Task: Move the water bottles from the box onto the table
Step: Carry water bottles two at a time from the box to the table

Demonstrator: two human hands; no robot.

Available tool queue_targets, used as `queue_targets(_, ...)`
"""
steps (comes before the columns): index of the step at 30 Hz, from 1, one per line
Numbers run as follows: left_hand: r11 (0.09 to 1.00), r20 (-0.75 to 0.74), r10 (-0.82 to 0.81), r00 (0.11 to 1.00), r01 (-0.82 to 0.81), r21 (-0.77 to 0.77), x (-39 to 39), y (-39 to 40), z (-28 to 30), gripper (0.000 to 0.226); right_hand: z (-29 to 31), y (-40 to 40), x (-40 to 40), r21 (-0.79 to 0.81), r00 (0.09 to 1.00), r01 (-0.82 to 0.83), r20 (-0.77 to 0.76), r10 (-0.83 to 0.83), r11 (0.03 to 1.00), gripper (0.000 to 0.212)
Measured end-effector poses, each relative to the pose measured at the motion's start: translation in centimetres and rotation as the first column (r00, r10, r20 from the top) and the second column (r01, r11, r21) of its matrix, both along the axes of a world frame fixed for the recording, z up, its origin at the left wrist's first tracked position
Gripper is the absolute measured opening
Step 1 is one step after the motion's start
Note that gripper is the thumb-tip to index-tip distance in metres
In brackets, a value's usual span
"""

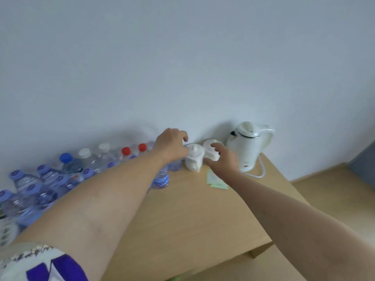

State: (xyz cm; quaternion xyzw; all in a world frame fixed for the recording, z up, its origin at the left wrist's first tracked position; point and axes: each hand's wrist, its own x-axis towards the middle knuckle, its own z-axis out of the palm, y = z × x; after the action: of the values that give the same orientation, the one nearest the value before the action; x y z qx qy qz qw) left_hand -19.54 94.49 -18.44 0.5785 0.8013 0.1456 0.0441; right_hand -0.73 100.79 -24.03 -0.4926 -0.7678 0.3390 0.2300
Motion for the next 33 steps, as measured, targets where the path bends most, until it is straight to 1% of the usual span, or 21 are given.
queue_targets(3, 0.992, 0.016, -0.126, 0.992, 0.127, -0.012, 7.6, 4.1, 0.0, 0.029, 0.4, 1.6, 8.6, 0.072, 0.990, 0.105, 0.088, -0.111, 0.992, 0.059)
queue_targets(6, 0.955, 0.012, -0.292, 0.956, 0.293, -0.047, 16.7, 7.9, -0.6, 0.033, 0.5, 2.7, 17.6, 0.100, 0.955, 0.214, 0.189, -0.230, 0.972, 0.061)
queue_targets(9, 0.884, 0.028, -0.461, 0.887, 0.462, -0.076, 26.5, 10.6, -1.2, 0.036, 0.7, 2.6, 26.7, 0.134, 0.885, 0.366, 0.257, -0.389, 0.921, 0.063)
queue_targets(13, 0.746, 0.023, -0.657, 0.754, 0.654, -0.122, 40.1, 12.6, -1.5, 0.042, 0.9, 0.2, 39.5, 0.128, 0.749, 0.564, 0.338, -0.570, 0.816, 0.058)
queue_targets(15, 0.663, 0.024, -0.741, 0.671, 0.737, -0.131, 46.6, 12.7, -1.7, 0.045, 0.8, -1.6, 45.4, 0.117, 0.661, 0.665, 0.366, -0.655, 0.738, 0.052)
queue_targets(19, 0.456, 0.052, -0.879, 0.474, 0.867, -0.199, 58.8, 11.2, -3.0, 0.049, 0.3, -6.5, 55.5, 0.100, 0.479, 0.825, 0.401, -0.781, 0.557, 0.063)
queue_targets(24, 0.217, 0.098, -0.964, 0.246, 0.947, -0.235, 71.5, 8.8, -4.6, 0.053, -1.2, -11.4, 64.0, 0.056, 0.266, 0.947, 0.414, -0.871, 0.316, 0.068)
queue_targets(26, 0.115, 0.105, -0.984, 0.144, 0.963, -0.242, 76.0, 8.0, -5.3, 0.055, -2.0, -12.9, 66.6, 0.052, 0.184, 0.972, 0.445, -0.877, 0.230, 0.068)
queue_targets(29, -0.021, 0.123, -0.992, 0.010, 0.968, -0.251, 82.5, 7.4, -7.0, 0.058, -3.6, -14.7, 70.6, 0.013, 0.090, 0.994, 0.522, -0.848, 0.113, 0.069)
queue_targets(33, -0.162, 0.189, -0.975, -0.114, 0.952, -0.259, 90.5, 7.5, -8.9, 0.061, -5.2, -15.7, 76.2, -0.028, -0.031, 0.998, 0.593, -0.804, -0.060, 0.065)
